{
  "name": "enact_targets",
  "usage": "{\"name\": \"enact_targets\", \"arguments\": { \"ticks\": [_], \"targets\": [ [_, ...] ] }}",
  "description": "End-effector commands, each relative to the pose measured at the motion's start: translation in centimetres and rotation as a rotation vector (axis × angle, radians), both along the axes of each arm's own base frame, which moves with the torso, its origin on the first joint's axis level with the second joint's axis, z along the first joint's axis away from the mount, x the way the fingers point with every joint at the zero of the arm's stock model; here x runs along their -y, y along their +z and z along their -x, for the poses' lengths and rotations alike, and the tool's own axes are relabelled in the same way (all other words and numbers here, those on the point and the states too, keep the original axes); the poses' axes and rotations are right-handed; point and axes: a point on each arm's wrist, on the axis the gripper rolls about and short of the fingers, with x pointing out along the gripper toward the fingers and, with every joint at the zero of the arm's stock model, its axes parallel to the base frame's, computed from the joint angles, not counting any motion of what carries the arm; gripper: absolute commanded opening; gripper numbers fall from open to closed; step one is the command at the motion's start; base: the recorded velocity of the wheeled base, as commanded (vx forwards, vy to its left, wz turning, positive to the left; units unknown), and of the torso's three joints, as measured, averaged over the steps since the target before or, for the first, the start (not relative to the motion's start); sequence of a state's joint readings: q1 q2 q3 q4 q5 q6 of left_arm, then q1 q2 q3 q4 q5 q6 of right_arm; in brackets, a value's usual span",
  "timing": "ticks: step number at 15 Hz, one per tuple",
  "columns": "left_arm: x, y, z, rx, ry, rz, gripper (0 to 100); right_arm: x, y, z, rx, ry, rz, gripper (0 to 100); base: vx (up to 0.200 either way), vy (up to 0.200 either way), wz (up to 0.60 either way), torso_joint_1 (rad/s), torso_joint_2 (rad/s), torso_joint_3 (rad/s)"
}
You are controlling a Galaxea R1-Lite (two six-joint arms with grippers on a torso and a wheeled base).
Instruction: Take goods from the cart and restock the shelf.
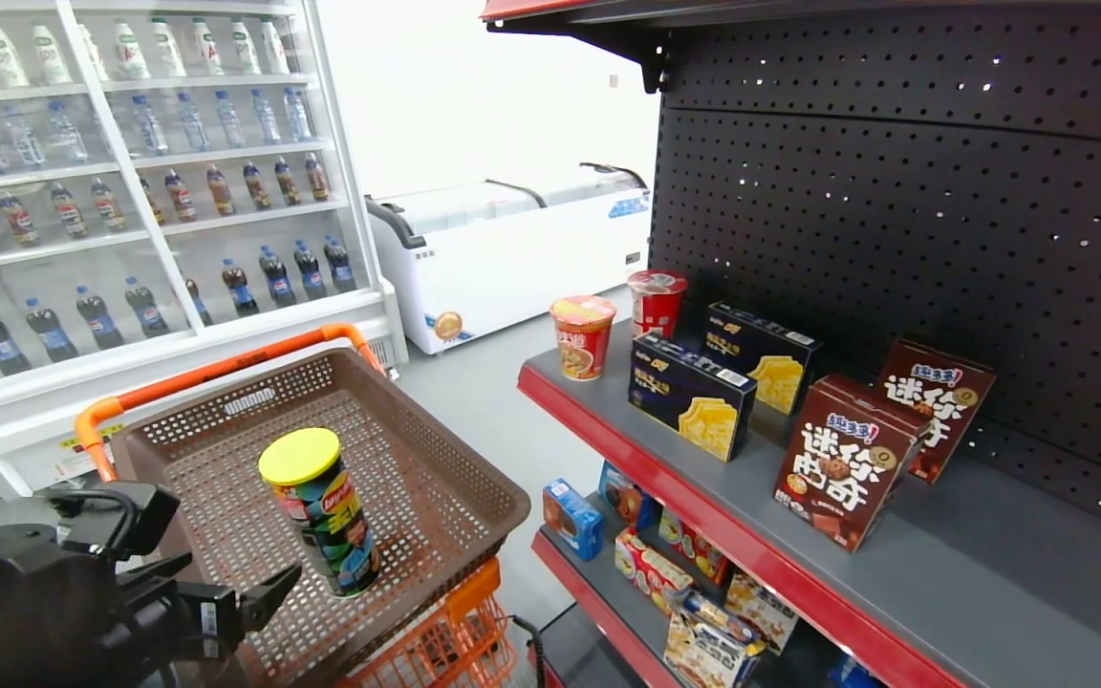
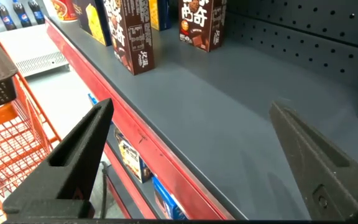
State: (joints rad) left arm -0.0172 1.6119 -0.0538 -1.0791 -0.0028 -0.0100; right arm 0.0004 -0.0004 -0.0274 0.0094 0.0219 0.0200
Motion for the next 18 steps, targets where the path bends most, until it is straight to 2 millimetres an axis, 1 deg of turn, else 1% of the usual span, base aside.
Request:
{"name": "enact_targets", "arguments": {
  "ticks": [1, 3, 5, 8, 12, 15, 18],
  "targets": [
    [-1.2, -2.2, -3.8, -0.075, 0.043, 0.006, 100, 0.0, 0.0, 0.0, 0.0, 0.001, 0.0, 100, 0.0, 0.0, 0.0, 0.0, 0.0, 0.0],
    [-2.3, -2.8, -6.1, -0.072, 0.029, 0.017, 100, 0.0, 0.0, 0.0, 0.0, 0.002, 0.0, 100, 0.0, 0.0, 0.0, 0.0, 0.0, 0.0],
    [-3.0, -3.3, -7.6, -0.068, -0.052, 0.034, 100, 0.0, 0.0, 0.0, 0.0, -0.001, 0.0, 100, 0.0, 0.0, 0.0, 0.0, 0.0, 0.0],
    [-3.1, -3.5, -8.7, -0.051, -0.106, 0.03, 100, 0.0, 0.0, 0.0, 0.0, 0.001, 0.0, 100, 0.0, 0.0, 0.0, 0.0, 0.0, 0.0],
    [-2.5, -3.5, -8.8, -0.048, -0.145, 0.038, 100, 0.0, 0.0, 0.0, 0.0, 0.001, 0.0, 100, 0.0, 0.0, 0.0, 0.0, 0.0, 0.0],
    [-1.6, -4.0, -10.0, -0.052, -0.185, 0.05, 100, 0.0, 0.0, 0.0, 0.0, 0.002, 0.0, 100, 0.0, 0.0, 0.0, 0.0, 0.0, 0.0],
    [-1.4, -4.7, -11.2, -0.05, -0.2, 0.052, 100, 0.0, 0.0, 0.0, 0.0, 0.001, 0.0, 100, 0.0, 0.0, 0.0, 0.0, 0.0, 0.0]
  ]
}}
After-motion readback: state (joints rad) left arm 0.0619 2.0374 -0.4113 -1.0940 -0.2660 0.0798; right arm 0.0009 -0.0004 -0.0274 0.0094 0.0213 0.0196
